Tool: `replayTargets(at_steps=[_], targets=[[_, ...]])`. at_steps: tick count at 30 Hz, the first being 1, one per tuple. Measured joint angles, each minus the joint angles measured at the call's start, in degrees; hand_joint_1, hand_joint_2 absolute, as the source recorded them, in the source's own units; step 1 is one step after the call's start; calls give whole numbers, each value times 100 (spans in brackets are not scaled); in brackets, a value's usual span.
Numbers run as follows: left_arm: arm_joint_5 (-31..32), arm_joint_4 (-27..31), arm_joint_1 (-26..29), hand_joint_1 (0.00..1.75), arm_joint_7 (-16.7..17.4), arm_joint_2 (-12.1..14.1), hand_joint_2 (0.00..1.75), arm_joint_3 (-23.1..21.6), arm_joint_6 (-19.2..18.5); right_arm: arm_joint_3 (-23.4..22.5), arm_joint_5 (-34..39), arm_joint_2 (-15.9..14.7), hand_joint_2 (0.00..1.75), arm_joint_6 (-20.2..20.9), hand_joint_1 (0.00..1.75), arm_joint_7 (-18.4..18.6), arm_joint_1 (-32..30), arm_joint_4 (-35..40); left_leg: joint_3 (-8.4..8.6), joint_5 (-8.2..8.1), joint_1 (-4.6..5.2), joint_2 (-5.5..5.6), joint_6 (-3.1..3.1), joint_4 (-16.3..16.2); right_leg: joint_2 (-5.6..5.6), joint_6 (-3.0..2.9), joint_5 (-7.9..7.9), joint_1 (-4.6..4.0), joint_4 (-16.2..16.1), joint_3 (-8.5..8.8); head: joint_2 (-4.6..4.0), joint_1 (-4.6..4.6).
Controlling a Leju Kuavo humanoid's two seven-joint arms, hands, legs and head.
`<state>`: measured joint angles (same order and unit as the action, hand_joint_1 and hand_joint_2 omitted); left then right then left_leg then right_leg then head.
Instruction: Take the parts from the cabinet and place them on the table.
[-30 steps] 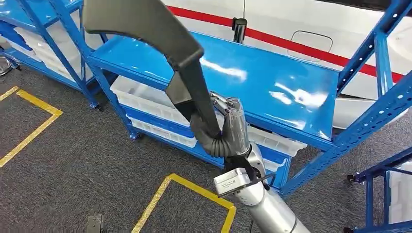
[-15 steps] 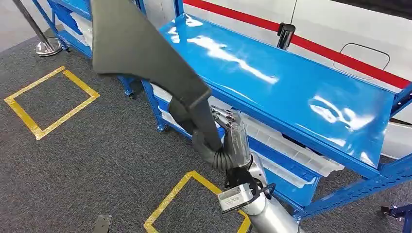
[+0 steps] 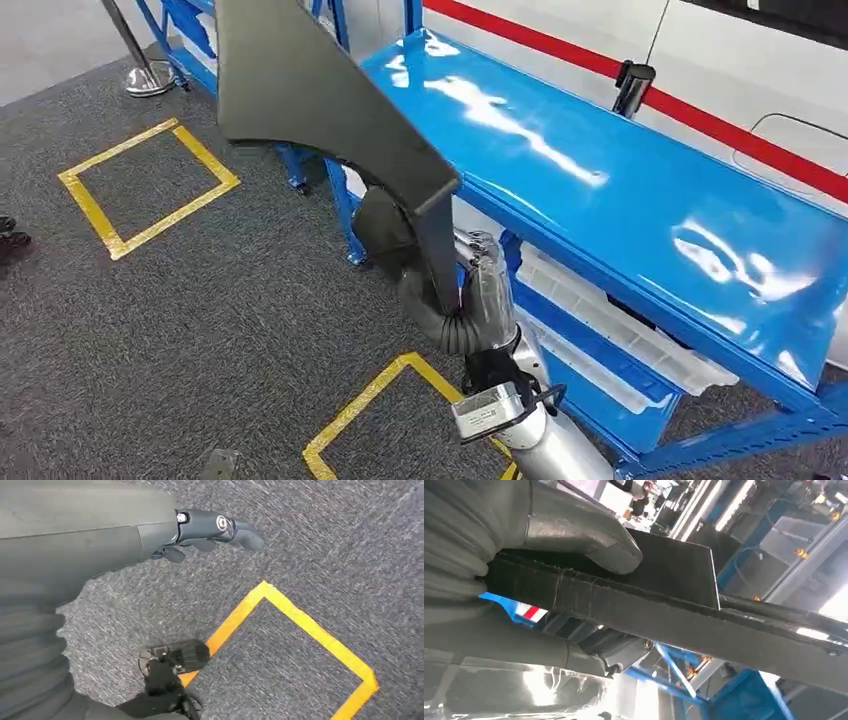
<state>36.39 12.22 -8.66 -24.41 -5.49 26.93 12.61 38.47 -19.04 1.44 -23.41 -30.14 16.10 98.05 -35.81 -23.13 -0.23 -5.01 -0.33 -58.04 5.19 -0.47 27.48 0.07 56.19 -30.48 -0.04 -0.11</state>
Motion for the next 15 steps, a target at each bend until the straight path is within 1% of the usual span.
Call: replayTargets(at_steps=[2, 3, 4, 5, 6, 7, 8, 9, 10, 11, 12, 13, 14, 15], targets=[[-2, 0, -2, 0, 9, 0, 175, -24, -26, 0, -28, 4, 175, -2, 175, 20, -25, 26, -29, -7, 30, 127, -68, 10, 136, 44, 20, 7, -30, 26, 0, 2], [-26, 2, -2, 0, 26, 7, 175, -24, -67, -4, -37, 11, 175, -4, 175, 39, -39, 65, 56, 48, 16, 230, -127, 121, 179, 86, 56, -28, -32, 63, 2, -2], [-57, 0, 7, 0, 28, -9, 175, -24, -100, -22, -53, 0, 175, -4, 175, 50, -43, 81, 93, 85, -24, 290, -168, 183, -75, 96, 125, 5, 94, -8, 0, 35], [-83, 0, -17, 0, 31, -11, 175, -24, -144, -41, -68, -2, 175, -4, 175, 50, -45, 111, 97, 109, -24, 353, -208, 212, -307, 50, 300, 15, 418, -145, 0, 24], [-118, 2, -34, 0, 31, -7, 175, -24, -195, -59, -77, -13, 175, -4, 175, 56, -58, 127, 79, 121, -24, 435, -241, 212, -421, 9, 492, 35, 872, -372, 0, 63], [-133, 2, -42, 0, 31, -7, 175, -22, -223, -81, -83, -24, 175, -4, 175, 72, -88, 127, 66, 122, -23, 534, -243, 212, -476, -13, 678, 49, 1374, -637, 2, 74], [-166, 2, -42, 0, 31, -7, 175, -22, -276, -96, -87, -35, 175, -4, 175, 94, -116, 127, 56, 123, -23, 615, -243, 209, -495, -5, 775, 51, 1724, -830, 2, 70], [-175, 2, -30, 0, 28, -7, 175, -22, -352, -101, -96, -48, 175, -2, 175, 100, -141, 127, 53, 125, -23, 709, -241, 207, -498, 35, 768, 59, 1864, -933, 0, 76], [-175, 0, -18, 0, 22, -7, 175, -22, -473, -103, -101, -57, 175, 13, 175, 100, -152, 127, 54, 128, -25, 806, -236, 204, -500, 107, 633, 73, 1659, -865, 0, 72], [-173, 0, -16, 0, 17, -7, 175, -22, -562, -105, -100, -57, 175, 33, 175, 111, -149, 129, 56, 133, -27, 887, -226, 195, -511, 176, 448, 95, 1284, -704, 0, 76], [-168, 2, -17, 0, 4, -9, 175, -22, -638, -120, -100, -57, 175, 63, 175, 129, -148, 136, 56, 132, -31, 971, -215, 180, -564, 246, 210, 129, 738, -450, 2, 72], [-166, 2, -16, 0, 2, -11, 175, -24, -664, -131, -98, -57, 175, 81, 175, 138, -145, 138, 38, 118, -32, 1045, -176, 141, -743, 291, 40, 176, 256, -227, 0, 79], [-173, 2, -18, 0, -7, -11, 175, -22, -664, -138, -96, -55, 175, 90, 175, 140, -146, 138, -19, 85, 15, 1104, -119, 47, -874, 257, -8, 173, 108, -220, 2, 89], [-184, 2, -6, 0, -13, -11, 175, -22, -664, -144, -92, -55, 175, 114, 175, 146, -150, 142, -49, 82, 1, 1143, -81, 47, -778, 188, -29, 174, 128, -178, 0, 81]])
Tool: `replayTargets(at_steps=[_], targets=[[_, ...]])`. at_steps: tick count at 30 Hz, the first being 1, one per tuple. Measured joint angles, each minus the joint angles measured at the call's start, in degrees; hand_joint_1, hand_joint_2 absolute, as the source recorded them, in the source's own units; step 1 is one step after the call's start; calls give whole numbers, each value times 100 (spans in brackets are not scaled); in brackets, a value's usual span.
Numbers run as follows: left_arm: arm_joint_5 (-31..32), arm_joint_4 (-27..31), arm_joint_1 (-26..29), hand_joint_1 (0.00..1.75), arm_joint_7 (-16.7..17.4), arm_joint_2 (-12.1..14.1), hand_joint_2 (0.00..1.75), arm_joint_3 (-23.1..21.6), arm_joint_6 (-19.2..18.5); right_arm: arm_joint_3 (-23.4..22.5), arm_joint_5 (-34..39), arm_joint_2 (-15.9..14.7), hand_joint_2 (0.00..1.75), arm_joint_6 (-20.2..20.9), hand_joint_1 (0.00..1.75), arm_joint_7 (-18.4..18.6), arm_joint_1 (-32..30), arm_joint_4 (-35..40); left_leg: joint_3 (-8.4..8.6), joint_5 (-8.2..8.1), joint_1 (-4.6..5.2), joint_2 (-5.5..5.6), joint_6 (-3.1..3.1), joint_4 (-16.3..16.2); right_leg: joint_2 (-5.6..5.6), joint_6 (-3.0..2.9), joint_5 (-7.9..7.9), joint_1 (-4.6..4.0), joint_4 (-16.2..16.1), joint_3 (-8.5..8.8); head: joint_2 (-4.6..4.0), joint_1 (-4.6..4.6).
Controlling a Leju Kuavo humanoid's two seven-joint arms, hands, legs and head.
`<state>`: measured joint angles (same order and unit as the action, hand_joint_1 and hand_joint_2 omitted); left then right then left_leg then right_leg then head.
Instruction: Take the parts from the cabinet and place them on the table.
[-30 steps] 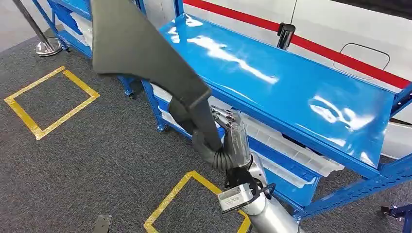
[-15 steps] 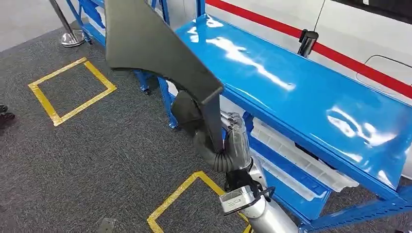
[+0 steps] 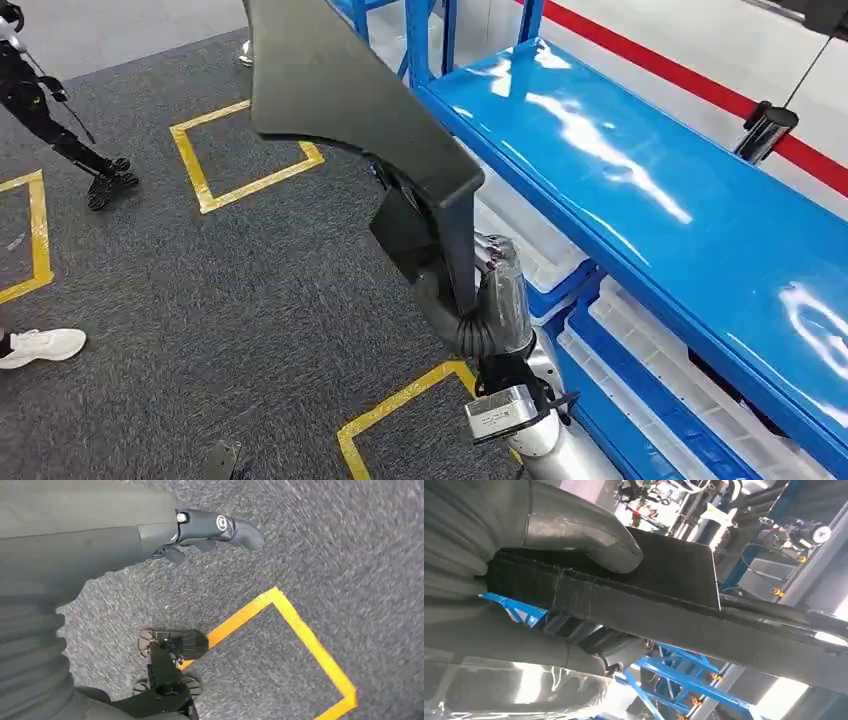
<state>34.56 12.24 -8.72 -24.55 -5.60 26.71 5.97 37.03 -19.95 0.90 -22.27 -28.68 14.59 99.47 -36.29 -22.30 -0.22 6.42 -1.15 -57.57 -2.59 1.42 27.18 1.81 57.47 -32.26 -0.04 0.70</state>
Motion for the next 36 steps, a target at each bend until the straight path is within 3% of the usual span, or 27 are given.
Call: replayTargets(at_steps=[2, 3, 4, 5, 6, 8, 9, 10, 12, 13, 14, 18, 19, 20, 21, 23, 24, 25, 26, 27, 28, 29, 32, 33, 34, 35, 36], targets=[[-17, 0, 60, 0, 2, 2, 175, 2, 0, -15, 11, 17, 175, 44, 175, 7, 1, -2, -21, 29, -48, 61, 63, 28, 59, -79, -20, -55, 10, -2, 0, -9], [-31, 0, 88, 0, 2, 15, 175, 2, 2, -28, 22, 33, 175, 74, 175, 5, 3, -2, -39, 25, -63, 100, 90, 10, 108, -123, -45, 0, -16, 16, 2, -11], [-35, 0, 116, 0, 0, 22, 175, 2, 2, -41, 24, 61, 175, 85, 175, 5, 8, -2, -54, -33, -70, -59, 104, -67, 153, -150, -57, 15, -33, 40, 0, -11], [-74, 0, 122, 0, -17, 15, 175, 2, 4, -46, 26, 88, 175, 92, 175, 5, 7, -4, -167, -207, -49, -339, 132, -326, 202, -210, -49, 9, -35, 53, 0, -70], [-195, 0, 118, 0, -59, 13, 175, 28, -4, -48, 24, 98, 175, 111, 175, -6, 6, -7, -388, -441, -70, -501, 166, -781, 263, -237, -31, -22, -34, 62, 0, -86], [-419, 0, 122, 0, -87, 13, 175, 129, -65, -59, 9, 116, 175, 138, 175, -13, 3, -33, -834, -801, -96, -615, 199, -1665, 388, -268, -8, -72, -32, 67, 0, -90], [-485, 0, 136, 0, -92, 13, 175, 184, -83, -59, 7, 122, 175, 142, 175, -13, -7, -50, -951, -815, -99, -627, 203, -1867, 455, -281, 2, -92, -32, 72, 0, -90], [-522, 0, 151, 0, -98, 13, 175, 221, -116, -59, 7, 133, 175, 149, 175, -15, -6, -68, -906, -704, -98, -629, 189, -1750, 510, -290, 13, -102, -32, 81, 0, -90], [-537, 0, 164, 0, -105, 17, 175, 301, -138, -74, 7, 164, 175, 153, 175, -17, -4, -74, -446, -258, -80, -704, 110, -883, 620, -300, 49, -133, -33, 123, 0, -92], [-540, 0, 161, 0, -109, 24, 175, 321, -142, -81, 7, 175, 175, 155, 175, -22, 1, -74, -129, -57, -32, -908, 27, -350, 670, -292, 72, -147, -34, 157, 0, -94], [-540, 2, 147, 0, -114, 35, 175, 334, -144, -90, 7, 188, 175, 155, 175, -24, 0, -74, -11, -118, 38, -1105, -8, -130, 718, -267, 98, -180, -36, 173, 2, -81], [-546, 2, 165, 0, -120, 46, 175, 383, -151, -92, 4, 208, 175, 171, 175, -32, 8, -87, -14, -85, 93, -847, -108, -62, 940, -179, 132, -211, -101, 230, 2, -101], [-546, 2, 180, 0, -120, 41, 175, 411, -151, -101, 7, 225, 175, 171, 175, -32, 7, -90, 106, -10, -16, -778, -148, 98, 824, -158, 188, -218, -55, 180, 0, -88], [-542, 2, 166, 0, -120, 26, 175, 415, -153, -107, 6, 223, 175, 171, 175, -37, 12, -96, 147, 15, 9, -720, -160, 164, 536, -159, 262, -200, 117, 150, 0, -68], [-527, 2, 142, 0, -120, 26, 175, 415, -183, -114, 7, 212, 175, 175, 175, -48, 21, -100, 141, 38, 9, -653, -198, 162, 361, -192, 438, -175, 530, -65, 0, -62], [-511, 2, 135, 0, -124, 26, 175, 417, -256, -125, 6, 184, 175, 188, 175, -48, -7, -125, 129, 36, 7, -487, -197, 162, 277, -203, 756, -117, 1448, -566, 0, -35], [-503, 2, 148, 0, -127, 26, 175, 417, -280, -129, 9, 177, 175, 192, 175, -50, -13, -144, 123, 36, 7, -408, -194, 159, 275, -161, 791, -95, 1704, -730, 0, -38], [-503, 2, 165, 0, -127, 28, 175, 417, -295, -129, 11, 170, 175, 197, 175, -50, -12, -157, 125, 36, 3, -328, -190, 157, 276, -95, 716, -67, 1664, -754, 2, -31], [-492, 2, 175, 0, -127, 26, 175, 417, -304, -129, 20, 168, 175, 206, 175, -52, -10, -162, 127, 37, -5, -237, -175, 153, 275, -5, 533, -34, 1343, -636, 0, -33], [-476, 2, 178, 0, -127, 24, 175, 417, -308, -129, 26, 168, 175, 210, 175, -52, -10, -162, 125, 27, -23, -144, -141, 126, 244, 91, 281, 9, 817, -408, 2, -33], [-465, 2, 177, 0, -127, 24, 175, 417, -319, -131, 26, 168, 175, 225, 175, -50, -6, -162, 108, 1, -40, -61, -95, 65, 114, 174, 44, 64, 243, -141, 0, -31], [-459, 2, 177, 0, -129, 26, 175, 417, -321, -131, 28, 168, 175, 232, 175, -50, -2, -164, 78, -22, -54, -7, -46, 19, -42, 143, 38, 85, 108, -83, 0, -26], [-417, 2, 207, 0, -137, 31, 175, 417, -321, -136, 41, 205, 175, 247, 175, -46, 4, -164, -2, -33, -54, 100, 71, -20, 50, -35, -4, -19, 79, -55, 0, -42], [-417, 2, 228, 0, -138, 35, 175, 417, -321, -138, 41, 219, 175, 247, 175, -46, 6, -164, -21, -16, -76, 131, 102, -14, 89, -75, -18, -22, 77, -54, 0, -42], [-417, 2, 240, 0, -140, 57, 175, 417, -321, -140, 41, 236, 175, 247, 175, -46, 10, -164, -30, -34, -103, 94, 117, -54, 140, -117, -39, 53, 55, -39, 2, -44], [-417, 0, 252, 0, -140, 48, 175, 415, -321, -142, 41, 264, 175, 247, 175, -41, 12, -164, -82, -132, -66, -277, 139, -209, 176, -143, -37, 32, 54, -20, 0, -53], [-417, 2, 242, 0, -142, 46, 175, 415, -321, -144, 41, 273, 175, 247, 175, -43, 19, -164, -237, -340, -73, -496, 160, -551, 233, -205, -27, 0, 54, -9, 0, -110]])
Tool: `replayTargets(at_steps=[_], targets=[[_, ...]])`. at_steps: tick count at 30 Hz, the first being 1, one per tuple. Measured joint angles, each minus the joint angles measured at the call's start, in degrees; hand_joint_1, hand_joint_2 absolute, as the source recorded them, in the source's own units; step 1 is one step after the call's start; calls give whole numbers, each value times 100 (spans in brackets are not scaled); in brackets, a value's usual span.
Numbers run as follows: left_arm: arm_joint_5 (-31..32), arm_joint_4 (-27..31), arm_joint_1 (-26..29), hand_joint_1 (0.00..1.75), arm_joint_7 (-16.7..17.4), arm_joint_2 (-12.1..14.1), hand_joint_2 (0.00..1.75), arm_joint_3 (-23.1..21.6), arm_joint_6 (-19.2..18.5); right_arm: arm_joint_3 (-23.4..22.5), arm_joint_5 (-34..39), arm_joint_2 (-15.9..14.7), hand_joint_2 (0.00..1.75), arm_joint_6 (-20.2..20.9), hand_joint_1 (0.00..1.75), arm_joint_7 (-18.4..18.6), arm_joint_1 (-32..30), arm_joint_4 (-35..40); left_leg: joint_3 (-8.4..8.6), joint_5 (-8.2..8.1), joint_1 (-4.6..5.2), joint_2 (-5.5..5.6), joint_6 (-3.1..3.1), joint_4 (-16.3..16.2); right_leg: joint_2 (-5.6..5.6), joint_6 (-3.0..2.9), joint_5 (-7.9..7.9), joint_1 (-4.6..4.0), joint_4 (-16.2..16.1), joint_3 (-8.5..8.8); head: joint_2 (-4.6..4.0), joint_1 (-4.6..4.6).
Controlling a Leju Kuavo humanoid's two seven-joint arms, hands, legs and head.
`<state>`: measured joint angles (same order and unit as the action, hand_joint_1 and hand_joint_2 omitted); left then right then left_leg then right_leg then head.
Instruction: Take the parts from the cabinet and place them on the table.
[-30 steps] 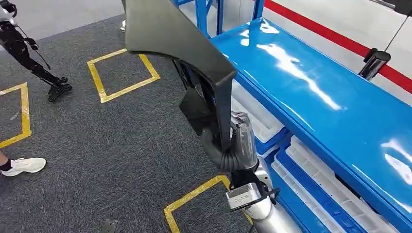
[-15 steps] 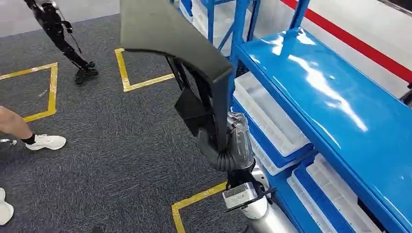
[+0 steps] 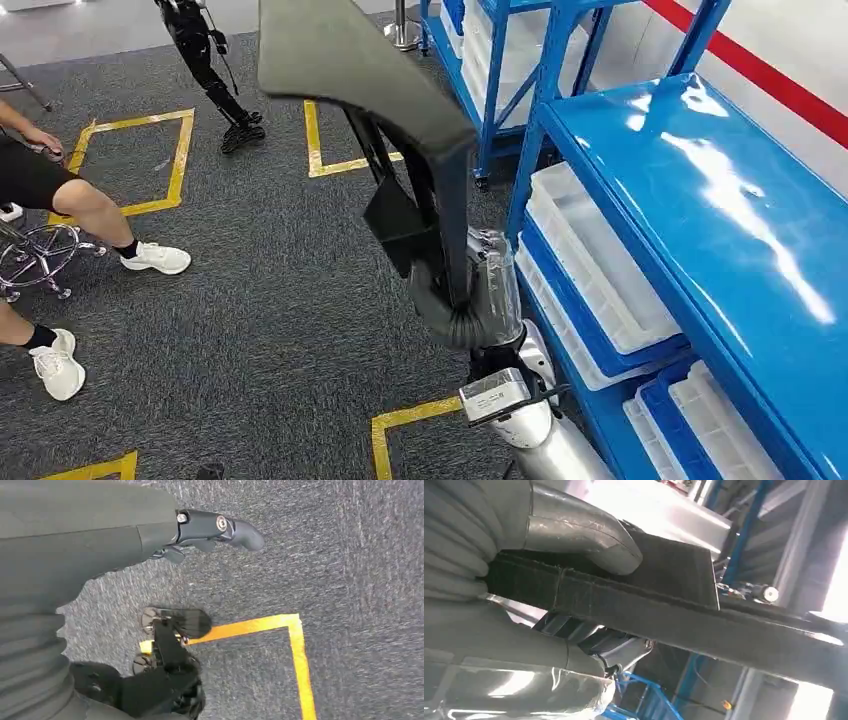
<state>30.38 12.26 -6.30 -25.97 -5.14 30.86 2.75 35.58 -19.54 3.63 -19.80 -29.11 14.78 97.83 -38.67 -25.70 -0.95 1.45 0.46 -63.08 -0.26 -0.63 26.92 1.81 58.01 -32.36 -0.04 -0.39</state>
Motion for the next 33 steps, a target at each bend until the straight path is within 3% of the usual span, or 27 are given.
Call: replayTargets(at_steps=[2, 3, 4, 5, 6, 7, 8, 9, 12, 13, 14, 15, 16, 18, 19, 20, 22, 23, 24, 25, 27, 28, 29, 30, 31, 33], targets=[[0, 0, -18, 0, 0, 0, 175, 0, 0, 0, 0, 2, 175, 0, 175, 2, -4, -2, -514, -474, -25, -127, 16, -1034, 145, -33, 23, -65, 1, 6, 0, 0], [0, 0, -14, 0, 0, 0, 175, 0, 0, 0, 0, 2, 175, 0, 175, 2, -7, -7, -674, -562, -25, -128, 17, -1343, 204, -43, 32, -84, 2, 7, 0, -2], [0, 0, -6, 0, 0, 0, 175, 0, 0, 0, 0, 2, 175, 0, 175, 2, -10, -11, -729, -514, -24, -128, 9, -1417, 280, -53, 43, -106, 2, 16, 0, -2], [0, 0, -2, 0, 0, 0, 175, 2, 0, 0, 0, 4, 175, 0, 175, 2, -9, -11, -632, -366, -22, -132, -15, -1212, 344, -68, 55, -123, 2, 26, 0, 0], [0, 0, -2, 0, 0, 2, 175, 2, 0, 0, 0, 9, 175, 0, 175, 2, -9, -11, -406, -142, -13, -158, -57, -783, 404, -81, 68, -139, 2, 44, 0, -2], [0, 0, -5, 0, 0, 7, 175, 2, 0, 0, 0, 11, 175, 0, 175, 2, -2, -11, -71, 111, 19, -272, -123, -179, 469, -80, 91, -153, 1, 67, 2, 0], [0, 2, -11, 0, 0, 11, 175, 0, 0, 0, 0, 20, 175, 0, 175, 2, 7, -11, 212, 225, 90, -569, -209, 296, 515, -86, 102, -164, -4, 90, 0, 0], [0, 7, -28, 0, 0, 18, 175, 2, 0, 0, 0, 24, 175, 0, 175, 2, 9, -11, 222, 176, 135, -625, -219, 330, 569, -44, 127, -227, -5, 90, 0, 18], [0, 7, -37, 0, -9, 28, 175, 0, 0, 0, 0, 28, 175, 0, 175, 2, 11, -11, 196, 189, 190, -437, -301, 382, 738, 4, 143, -186, -55, 121, 0, -2], [0, 7, -35, 0, -9, 35, 175, 0, 0, 0, 0, 50, 175, 0, 175, 2, 12, -9, 302, 236, 191, -338, -339, 523, 811, 47, 156, -240, -110, 195, 2, -6], [0, 7, -15, 0, -13, 22, 175, 0, 0, -15, 0, 46, 175, 0, 175, 6, 14, -11, 404, 310, 115, -266, -341, 653, 609, 52, 213, -219, -5, 133, 0, 29], [0, 7, -39, 0, -13, 15, 175, 0, 0, -22, 0, 50, 175, 0, 175, -2, 23, -9, 441, 355, 95, -213, -407, 722, 291, 14, 365, -203, 300, 30, 0, 15], [0, 7, -61, 0, -13, 15, 175, 0, 0, -37, 0, 39, 175, 0, 175, -2, 19, -11, 436, 358, 94, -128, -411, 724, 135, -15, 523, -180, 714, -176, 0, 48], [0, 7, -76, 0, -13, 13, 175, 0, 0, -48, -4, -2, 175, 0, 175, 2, -4, -24, 419, 354, 92, 64, -406, 722, 41, -12, 801, -132, 1556, -655, 0, 79], [0, 7, -66, 0, -13, 13, 175, 0, 0, -52, -4, -11, 175, 0, 175, 4, -16, -31, 416, 353, 91, 148, -399, 719, 40, 32, 792, -116, 1682, -758, 0, 79], [0, 7, -54, 0, -9, 13, 175, 0, 0, -52, -4, -22, 175, 0, 175, 2, -20, -33, 419, 350, 84, 236, -381, 716, 39, 102, 672, -90, 1532, -728, 0, 81], [-2, 4, -51, 0, 26, 9, 175, 0, 0, -55, -4, -26, 175, 0, 175, 2, -15, -31, 422, 330, 55, 425, -316, 670, -24, 281, 179, -18, 527, -299, 0, 81], [-22, 7, -56, 0, 46, 9, 175, 2, -11, -57, -7, -31, 175, -2, 175, 2, -11, -33, 396, 297, 44, 505, -262, 613, -220, 344, -7, 43, 27, -76, 0, 85], [-61, 7, -60, 0, 67, 20, 175, 4, -26, -61, -7, -35, 175, -7, 175, 2, -7, -35, 359, 263, 75, 557, -205, 548, -303, 298, 13, 19, 10, -96, 0, 85], [-118, 7, -58, 0, 77, 20, 175, 18, -35, -68, -20, -37, 175, -15, 175, 0, -4, -35, 324, 253, 68, 587, -168, 523, -217, 219, -9, 11, -4, -48, 0, 90], [-122, 7, -39, 0, 83, 28, 175, 42, -28, -72, -26, -29, 175, -22, 175, 4, 15, -35, 287, 279, 21, 634, -118, 542, -165, 141, -24, -43, 5, -60, 0, 74], [-116, 7, -36, 0, 98, 61, 175, 44, -20, -72, -26, -20, 175, -26, 175, 4, 29, -35, 268, 273, 2, 686, -96, 527, -105, 102, -43, 4, -14, -43, 0, 74], [-103, 7, -35, 0, 107, 59, 175, 44, -22, -72, -20, -9, 175, -33, 175, 4, 52, -35, 252, 221, -3, 504, -78, 444, -61, 81, -48, 12, -25, -23, 0, 72], [-96, 7, -57, 0, 107, 57, 175, 42, -28, -72, -20, 6, 175, -44, 175, 11, 62, -35, 144, 86, 20, 176, -52, 213, -9, 13, -36, 2, -29, -5, 2, -2], [-116, 7, -89, 0, 103, 59, 175, 44, -28, -72, -20, 9, 175, -55, 175, 11, 73, -35, -59, -121, 9, -6, -27, -195, 54, -36, -20, -39, -29, 6, 0, -2], [-179, 7, -108, 0, 63, 59, 175, 63, -11, -72, -20, 9, 175, -57, 175, 17, 76, -52, -549, -481, -14, -123, -9, -1107, 201, -85, 12, -101, -27, 18, 0, -4]])
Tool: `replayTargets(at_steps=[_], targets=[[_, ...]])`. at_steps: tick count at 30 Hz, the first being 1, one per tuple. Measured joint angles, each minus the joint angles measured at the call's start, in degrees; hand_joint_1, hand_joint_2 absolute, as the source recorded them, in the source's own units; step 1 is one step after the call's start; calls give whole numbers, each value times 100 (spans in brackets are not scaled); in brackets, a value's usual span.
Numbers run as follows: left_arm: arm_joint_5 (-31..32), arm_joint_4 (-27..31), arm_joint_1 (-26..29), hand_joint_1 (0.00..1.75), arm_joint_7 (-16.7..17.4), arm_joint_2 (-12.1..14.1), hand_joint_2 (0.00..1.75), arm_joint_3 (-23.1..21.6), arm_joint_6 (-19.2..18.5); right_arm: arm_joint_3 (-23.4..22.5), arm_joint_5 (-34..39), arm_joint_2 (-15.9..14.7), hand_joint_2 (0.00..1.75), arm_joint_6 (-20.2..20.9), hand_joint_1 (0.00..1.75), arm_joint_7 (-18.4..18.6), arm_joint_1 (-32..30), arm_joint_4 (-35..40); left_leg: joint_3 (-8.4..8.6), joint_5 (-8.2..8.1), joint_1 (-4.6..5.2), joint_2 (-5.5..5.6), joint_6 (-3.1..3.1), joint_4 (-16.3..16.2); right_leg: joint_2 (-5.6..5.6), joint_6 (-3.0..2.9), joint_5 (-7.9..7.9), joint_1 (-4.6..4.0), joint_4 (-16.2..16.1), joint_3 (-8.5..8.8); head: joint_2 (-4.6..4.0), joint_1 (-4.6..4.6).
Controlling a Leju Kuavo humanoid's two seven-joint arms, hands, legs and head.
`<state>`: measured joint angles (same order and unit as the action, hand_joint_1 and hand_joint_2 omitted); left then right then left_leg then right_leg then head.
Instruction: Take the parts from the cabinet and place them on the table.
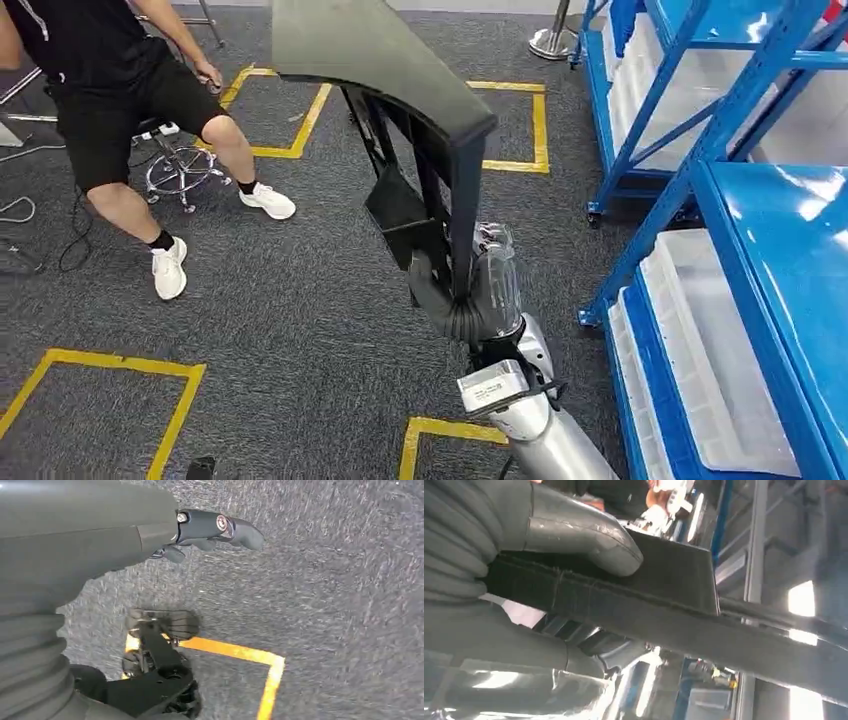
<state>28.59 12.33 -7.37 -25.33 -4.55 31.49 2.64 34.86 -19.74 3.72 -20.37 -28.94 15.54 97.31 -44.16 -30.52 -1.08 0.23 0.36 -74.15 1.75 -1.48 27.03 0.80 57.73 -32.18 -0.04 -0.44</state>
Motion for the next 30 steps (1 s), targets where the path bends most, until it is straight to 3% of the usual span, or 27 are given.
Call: replayTargets(at_steps=[1, 2, 3, 4, 5, 6, 7, 8, 10, 11, 12, 13, 14, 16, 17, 19, 20, 21, 22, 23, 24, 25, 26, 27, 28, 29, 30], targets=[[-33, 0, 3, 0, -7, -2, 175, 22, 20, 2, 13, 0, 175, 9, 175, 15, 0, -13, -129, -21, -5, -3, -3, -204, 62, -14, 11, -26, 1, 4, 0, -2], [-48, 0, 2, 0, -7, -2, 175, 46, 31, 2, 53, 2, 175, 46, 175, 24, 6, -33, -116, 90, -4, -4, -24, -120, 127, -28, 22, -48, 1, 13, 0, 0], [-48, 2, 0, 0, -4, 0, 175, 68, 44, 2, 81, 11, 175, 81, 175, 29, 24, -48, 28, 291, 1, -10, -58, 190, 183, -24, 44, -69, 1, 28, 0, -2], [-48, 4, -2, 0, 8, 7, 175, 85, 63, 2, 105, 26, 175, 120, 175, 29, 44, -66, 283, 534, 21, -56, -110, 670, 242, -36, 58, -84, -1, 51, 2, 0], [-48, 7, -7, 0, 13, 13, 175, 98, 87, 2, 133, 50, 175, 153, 175, 18, 73, -85, 609, 768, 81, -226, -195, 1238, 302, -30, 86, -96, -5, 88, 0, -2], [-48, 13, -27, 0, 15, 26, 175, 112, 94, 2, 146, 68, 175, 188, 175, 4, 95, -99, 738, 719, 176, -508, -269, 1470, 351, -17, 98, -103, -21, 114, 0, 4], [-51, 15, -42, 0, 13, 28, 175, 116, 96, 2, 164, 72, 175, 212, 175, -19, 117, -120, 739, 741, 196, -488, -301, 1507, 413, 14, 113, -148, -34, 116, 0, 15], [-57, 18, -65, 0, 13, 33, 175, 120, 101, 2, 168, 79, 175, 243, 175, -35, 122, -140, 736, 734, 212, -425, -326, 1504, 462, 32, 123, -105, -35, 116, 0, -4], [-75, 17, -59, 0, 11, 50, 175, 133, 112, 2, 175, 116, 175, 302, 175, -46, 137, -186, 756, 758, 240, -268, -402, 1600, 612, 82, 136, -121, -112, 190, 2, -4], [-90, 20, -40, 0, 13, 44, 175, 144, 109, 2, 175, 138, 175, 310, 175, -46, 151, -193, 919, 854, 118, -177, -413, 1802, 498, 101, 178, -155, -83, 149, 2, 7], [-101, 20, -53, 0, 2, 22, 175, 153, 101, 7, 179, 140, 175, 315, 175, -50, 171, -214, 969, 885, 148, -121, -426, 1878, 190, 96, 229, -118, 75, 119, 0, 20], [-107, 22, -82, 0, 2, 20, 175, 162, 98, 9, 179, 135, 175, 319, 175, -68, 193, -219, 976, 908, 137, -63, -455, 1880, -11, 65, 361, -110, 399, -38, 0, -2], [-110, 22, -109, 0, -5, 15, 175, 166, 98, 7, 181, 122, 175, 324, 175, -70, 188, -238, 971, 906, 127, 40, -454, 1879, -128, 44, 554, -76, 929, -321, 0, 50], [-114, 22, -108, 0, -7, 0, 175, 181, 98, 9, 181, 96, 175, 326, 175, -68, 159, -282, 964, 895, 118, 228, -443, 1875, -164, 94, 748, -10, 1665, -782, 0, 52], [-114, 22, -93, 0, -4, -4, 175, 195, 98, 9, 181, 94, 175, 326, 175, -68, 157, -302, 966, 891, 103, 315, -422, 1871, -164, 161, 674, 21, 1654, -831, 0, 61], [-114, 22, -84, 0, -7, -18, 175, 212, 98, 9, 181, 94, 175, 326, 175, -68, 167, -321, 966, 861, 54, 497, -344, 1825, -185, 355, 270, 103, 915, -549, 0, 57], [-114, 22, -85, 0, -7, -22, 175, 214, 98, 9, 184, 94, 175, 326, 175, -68, 167, -324, 954, 824, 18, 589, -282, 1757, -273, 453, 10, 165, 311, -265, 2, 61], [-114, 22, -81, 0, -7, -17, 175, 217, 98, 9, 184, 92, 175, 326, 175, -68, 169, -332, 912, 770, 8, 656, -201, 1666, -480, 478, -51, 214, 80, -170, 0, 68], [-114, 22, -85, 0, -7, -4, 175, 225, 105, 22, 179, 105, 175, 339, 175, -70, 175, -345, 842, 730, 34, 717, -142, 1575, -543, 410, -56, 191, 51, -118, 0, 105], [-114, 24, -73, 0, -18, -4, 175, 225, 107, 20, 192, 101, 175, 341, 175, -74, 175, -350, 814, 734, 27, 737, -115, 1592, -486, 314, -47, 146, 114, -158, 2, 83], [-114, 22, -53, 0, -17, -7, 175, 225, 116, 20, 192, 109, 175, 343, 175, -70, 174, -350, 804, 732, 12, 765, -98, 1601, -455, 268, -45, 128, 120, -169, 0, 68], [-112, 20, -32, 0, -13, -4, 175, 234, 151, 20, 192, 114, 175, 343, 175, -72, 176, -352, 787, 739, -12, 812, -79, 1599, -407, 220, -47, 132, 117, -164, 0, 72], [-105, 20, -16, 0, -9, 2, 175, 245, 188, 18, 197, 122, 175, 343, 175, -72, 183, -350, 776, 721, -52, 821, -61, 1562, -335, 169, -59, 200, 105, -148, 0, 66], [-107, 17, -4, 0, -7, -11, 175, 249, 225, 15, 199, 133, 175, 343, 175, -72, 187, -350, 724, 638, -17, 489, -48, 1414, -302, 142, -50, 163, 97, -123, 0, 61], [-114, 20, -13, 0, -9, -9, 175, 258, 269, 13, 192, 140, 175, 341, 175, -72, 187, -350, 582, 463, -15, 229, -28, 1113, -240, 92, -38, 130, 95, -104, 0, 0], [-114, 20, -28, 0, -9, -7, 175, 265, 287, 13, 192, 138, 175, 339, 175, -74, 186, -350, 368, 257, -21, 81, -15, 689, -176, 69, -24, 93, 96, -92, 0, 4], [-114, 20, -36, 0, -15, -7, 175, 267, 293, 13, 190, 131, 175, 332, 175, -74, 175, -350, 130, 70, -21, 10, -14, 240, -104, 47, -7, 58, 96, -86, 0, 2]])
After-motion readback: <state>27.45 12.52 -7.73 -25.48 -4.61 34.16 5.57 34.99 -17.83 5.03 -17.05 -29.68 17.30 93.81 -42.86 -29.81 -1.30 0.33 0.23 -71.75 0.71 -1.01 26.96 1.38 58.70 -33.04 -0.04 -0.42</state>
